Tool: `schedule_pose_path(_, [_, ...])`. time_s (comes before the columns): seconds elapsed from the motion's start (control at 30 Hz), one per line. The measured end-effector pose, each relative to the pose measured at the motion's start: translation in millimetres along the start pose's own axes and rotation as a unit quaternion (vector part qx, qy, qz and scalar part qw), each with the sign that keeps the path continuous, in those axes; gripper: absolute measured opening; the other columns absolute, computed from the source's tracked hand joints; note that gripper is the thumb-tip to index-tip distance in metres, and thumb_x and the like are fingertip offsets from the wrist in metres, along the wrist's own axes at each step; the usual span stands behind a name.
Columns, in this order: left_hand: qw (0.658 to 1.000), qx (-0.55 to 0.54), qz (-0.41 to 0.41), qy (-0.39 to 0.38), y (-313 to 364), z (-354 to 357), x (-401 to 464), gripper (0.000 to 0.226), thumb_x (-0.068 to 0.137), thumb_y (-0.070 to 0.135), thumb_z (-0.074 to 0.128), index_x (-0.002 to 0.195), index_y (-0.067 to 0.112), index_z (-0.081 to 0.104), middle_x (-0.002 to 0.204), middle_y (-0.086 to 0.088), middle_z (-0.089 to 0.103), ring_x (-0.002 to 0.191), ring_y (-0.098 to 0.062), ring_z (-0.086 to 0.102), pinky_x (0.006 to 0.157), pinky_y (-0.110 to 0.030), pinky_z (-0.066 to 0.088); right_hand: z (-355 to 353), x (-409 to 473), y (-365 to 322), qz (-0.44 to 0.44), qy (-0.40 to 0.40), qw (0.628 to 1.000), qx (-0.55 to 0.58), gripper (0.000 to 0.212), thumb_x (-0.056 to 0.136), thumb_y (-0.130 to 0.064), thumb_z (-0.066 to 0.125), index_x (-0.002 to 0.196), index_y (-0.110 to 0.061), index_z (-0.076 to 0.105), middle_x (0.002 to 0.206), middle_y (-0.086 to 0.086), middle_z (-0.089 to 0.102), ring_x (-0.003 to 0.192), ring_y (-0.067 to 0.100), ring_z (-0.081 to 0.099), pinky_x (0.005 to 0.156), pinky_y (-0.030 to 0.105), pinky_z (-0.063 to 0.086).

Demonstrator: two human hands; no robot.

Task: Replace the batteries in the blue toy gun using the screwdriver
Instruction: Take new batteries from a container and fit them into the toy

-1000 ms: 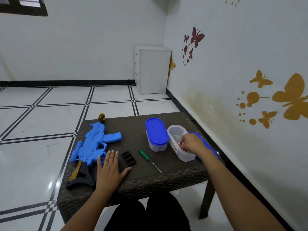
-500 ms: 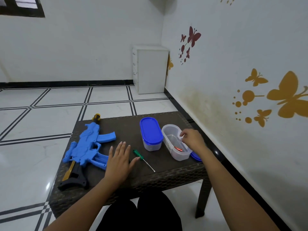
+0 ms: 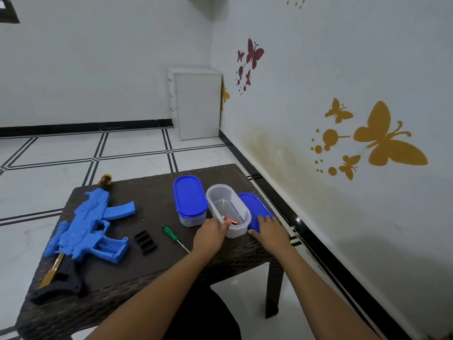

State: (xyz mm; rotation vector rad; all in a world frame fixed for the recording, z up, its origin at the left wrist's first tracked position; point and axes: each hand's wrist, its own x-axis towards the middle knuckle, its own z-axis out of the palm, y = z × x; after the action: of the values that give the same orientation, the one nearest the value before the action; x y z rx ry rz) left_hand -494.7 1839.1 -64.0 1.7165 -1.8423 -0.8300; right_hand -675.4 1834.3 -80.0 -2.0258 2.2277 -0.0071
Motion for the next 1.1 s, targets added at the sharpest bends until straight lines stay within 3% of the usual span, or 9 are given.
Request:
schedule_pose_path(0.13, [0.985, -0.137, -0.066, -0.075, 7.7, -0.3, 13.3, 0.045, 0.097, 0.034, 0.046, 0.133, 0.007, 0.046, 0.135, -0.010, 0.054, 0.119, -0.023, 0.053, 0.101, -0.035, 0.043, -19.6, -6.0, -1.6, -0.111, 0.034, 0.980, -0.163, 0.036, 0.063, -0.035, 0.082, 0.082, -0.008, 0.066, 0.076, 0.013, 0.063, 0.055, 0.026, 0.063, 0.046, 0.032, 0.052])
schedule_pose_path(0.2, [0.979, -0.168, -0.079, -0.084, 8.5, -2.0, 15.2, 0.045, 0.097, 0.030, 0.047, 0.136, 0.008, 0.043, 0.136, -0.010, 0.052, 0.120, -0.025, 0.052, 0.102, -0.038, 0.044, -37.9, -4.8, -2.6, -0.104, 0.089, 0.974, -0.179, 0.027, 0.062, -0.020, 0.083, 0.078, -0.005, 0.068, 0.071, 0.012, 0.063, 0.050, 0.028, 0.063, 0.045, 0.032, 0.051])
schedule_pose_path(0.3, [0.970, -0.196, -0.095, -0.108, 7.4, -2.4, 15.7, 0.048, 0.097, 0.029, 0.046, 0.140, 0.010, 0.037, 0.139, -0.009, 0.049, 0.121, -0.025, 0.051, 0.100, -0.036, 0.045, -69.1, 4.6, -0.6, 0.026, 0.189, 0.971, 0.142, 0.023, 0.097, -0.015, 0.040, 0.110, 0.000, 0.053, 0.097, 0.016, 0.061, 0.081, 0.032, 0.061, 0.064, 0.032, 0.043])
schedule_pose_path(0.47, [0.972, -0.196, -0.068, -0.109, 8.5, -2.5, 12.9, 0.049, 0.098, 0.027, 0.045, 0.142, 0.010, 0.034, 0.141, -0.008, 0.046, 0.127, -0.026, 0.047, 0.106, -0.039, 0.040, -67.6, 17.7, -17.7, 0.126, 0.126, 0.776, 0.605, 0.016, 0.098, -0.015, 0.039, 0.101, -0.006, 0.052, 0.095, 0.009, 0.054, 0.078, 0.021, 0.054, 0.051, 0.023, 0.039])
schedule_pose_path(0.6, [0.982, -0.165, -0.032, -0.091, 9.2, -2.2, 10.5, 0.041, 0.099, 0.027, 0.042, 0.134, 0.006, 0.045, 0.131, -0.013, 0.055, 0.118, -0.023, 0.052, 0.097, -0.034, 0.041, -30.6, 18.5, -33.6, 0.134, 0.116, 0.842, 0.510, 0.025, 0.099, -0.021, 0.036, 0.108, -0.006, 0.054, 0.099, 0.008, 0.057, 0.088, 0.021, 0.059, 0.055, 0.019, 0.042])
schedule_pose_path(0.73, [0.977, -0.201, -0.044, -0.062, 6.8, -1.8, 14.3, 0.040, 0.101, 0.032, 0.033, 0.129, 0.008, 0.050, 0.125, -0.008, 0.056, 0.115, -0.025, 0.053, 0.097, -0.038, 0.044, -23.6, 16.7, -37.0, 0.111, 0.135, 0.927, 0.331, 0.027, 0.097, -0.024, 0.039, 0.081, -0.009, 0.055, 0.075, 0.004, 0.055, 0.059, 0.011, 0.048, 0.047, 0.020, 0.031])
schedule_pose_path(0.83, [0.975, -0.212, -0.065, -0.021, 10.7, -0.4, 22.8, 0.034, 0.100, 0.037, 0.036, 0.098, 0.010, 0.055, 0.094, -0.012, 0.059, 0.091, -0.027, 0.057, 0.090, -0.048, 0.048, -28.3, 21.2, -40.5, 0.092, 0.140, 0.951, 0.258, 0.033, 0.095, -0.024, 0.041, 0.065, -0.012, 0.046, 0.067, 0.003, 0.047, 0.054, 0.014, 0.041, 0.048, 0.026, 0.029])
schedule_pose_path(0.97, [0.975, -0.206, -0.083, -0.012, 15.7, 0.8, 27.3, 0.032, 0.099, 0.034, 0.040, 0.077, 0.014, 0.051, 0.072, -0.008, 0.055, 0.079, -0.028, 0.056, 0.081, -0.046, 0.049, -33.9, 27.8, -45.5, 0.064, 0.121, 0.976, 0.169, 0.031, 0.096, -0.028, 0.041, 0.077, -0.009, 0.058, 0.085, 0.010, 0.060, 0.070, 0.021, 0.051, 0.061, 0.029, 0.040])
schedule_pose_path(1.1, [0.968, -0.226, -0.109, -0.024, 14.9, 1.0, 30.5, 0.027, 0.097, 0.029, 0.047, 0.101, 0.004, 0.056, 0.085, -0.014, 0.060, 0.076, -0.026, 0.059, 0.076, -0.041, 0.053, -36.1, 27.9, -39.9, 0.061, 0.081, 0.988, 0.113, 0.035, 0.099, -0.031, 0.038, 0.098, -0.005, 0.062, 0.095, 0.008, 0.063, 0.077, 0.021, 0.055, 0.064, 0.029, 0.041])
